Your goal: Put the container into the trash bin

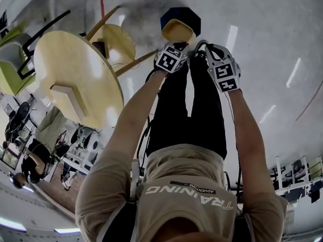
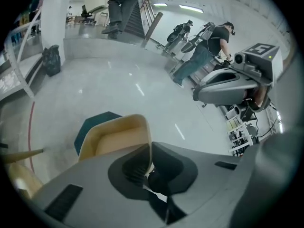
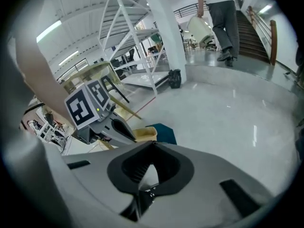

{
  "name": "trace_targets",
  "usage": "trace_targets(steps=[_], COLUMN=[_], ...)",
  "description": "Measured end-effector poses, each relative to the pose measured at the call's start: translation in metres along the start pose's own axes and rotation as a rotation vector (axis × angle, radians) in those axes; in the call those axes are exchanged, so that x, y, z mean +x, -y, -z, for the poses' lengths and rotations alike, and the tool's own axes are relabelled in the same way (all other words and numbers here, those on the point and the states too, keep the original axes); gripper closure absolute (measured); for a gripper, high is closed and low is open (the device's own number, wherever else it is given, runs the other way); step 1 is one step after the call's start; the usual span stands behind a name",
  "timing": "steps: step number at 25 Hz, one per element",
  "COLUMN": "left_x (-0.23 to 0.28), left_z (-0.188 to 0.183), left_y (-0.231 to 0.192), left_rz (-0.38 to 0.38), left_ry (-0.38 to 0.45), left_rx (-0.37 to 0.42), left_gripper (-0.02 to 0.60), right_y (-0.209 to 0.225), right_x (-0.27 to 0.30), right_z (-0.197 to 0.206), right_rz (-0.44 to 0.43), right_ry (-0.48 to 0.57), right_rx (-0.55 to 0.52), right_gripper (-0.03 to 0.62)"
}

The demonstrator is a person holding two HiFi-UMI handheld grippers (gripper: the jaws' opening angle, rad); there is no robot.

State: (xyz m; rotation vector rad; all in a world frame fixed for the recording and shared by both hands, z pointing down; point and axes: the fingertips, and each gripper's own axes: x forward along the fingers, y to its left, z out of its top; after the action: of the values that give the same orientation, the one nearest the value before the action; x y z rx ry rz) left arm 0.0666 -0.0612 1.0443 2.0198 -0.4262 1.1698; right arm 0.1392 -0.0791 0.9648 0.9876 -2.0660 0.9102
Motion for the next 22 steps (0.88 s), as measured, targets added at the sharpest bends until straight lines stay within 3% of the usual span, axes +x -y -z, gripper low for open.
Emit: trace_targets(steps=[5,12,22], left_x=[0.033,0.058,0.053], left_z=[0.004,0.001,0.002], left_y=[-0.026,-0.027,-0.055], left_rz=[-0.003,0.006,-0.008], left_ry=[-0.009,-0.041,-0.069], left_rx=[-0.025,-0.009,-0.031], left_gripper=[0.56,0.556,0.525], right_y=[0.007,0.028,0.026], right_x=[0.042,0.04,0.05], right_z=[0.016,0.014,0.017], right_rz=[-0.042,-0.045,-0.063], right_ry=[-0.047,-0.048,-0.067], right_rx=[0.028,0.036,0.069], right_gripper=[0.589,0.589,0.589])
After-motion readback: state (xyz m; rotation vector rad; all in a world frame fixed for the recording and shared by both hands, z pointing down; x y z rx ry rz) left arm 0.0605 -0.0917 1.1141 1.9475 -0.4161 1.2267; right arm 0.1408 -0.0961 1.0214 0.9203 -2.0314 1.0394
